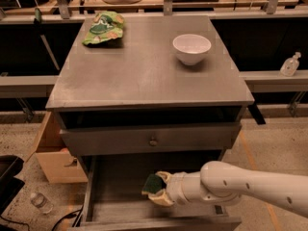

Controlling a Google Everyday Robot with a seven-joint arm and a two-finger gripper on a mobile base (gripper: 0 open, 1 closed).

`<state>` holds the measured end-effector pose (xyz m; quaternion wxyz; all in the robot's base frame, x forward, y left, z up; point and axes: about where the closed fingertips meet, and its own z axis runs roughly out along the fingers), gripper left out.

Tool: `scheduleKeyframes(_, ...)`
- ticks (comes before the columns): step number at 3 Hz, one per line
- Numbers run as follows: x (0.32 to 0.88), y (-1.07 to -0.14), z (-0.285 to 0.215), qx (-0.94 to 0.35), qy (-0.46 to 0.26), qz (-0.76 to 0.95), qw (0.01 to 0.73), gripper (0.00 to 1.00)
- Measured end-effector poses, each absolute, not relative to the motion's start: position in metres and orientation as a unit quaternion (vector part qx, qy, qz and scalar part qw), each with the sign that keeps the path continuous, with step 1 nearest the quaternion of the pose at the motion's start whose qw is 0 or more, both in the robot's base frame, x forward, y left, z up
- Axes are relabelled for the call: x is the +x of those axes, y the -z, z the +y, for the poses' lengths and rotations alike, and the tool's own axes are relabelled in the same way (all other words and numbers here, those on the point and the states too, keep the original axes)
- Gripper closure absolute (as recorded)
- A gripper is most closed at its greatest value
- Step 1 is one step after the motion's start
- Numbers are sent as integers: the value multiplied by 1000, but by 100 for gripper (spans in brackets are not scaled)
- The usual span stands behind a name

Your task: Pick sponge from middle drawer and place on counter

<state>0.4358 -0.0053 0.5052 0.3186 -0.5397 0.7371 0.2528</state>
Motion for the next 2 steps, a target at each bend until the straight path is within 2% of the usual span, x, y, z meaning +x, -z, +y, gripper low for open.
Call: scheduleKeyframes(2,426,-639,-73,-519,-257,746,327,100)
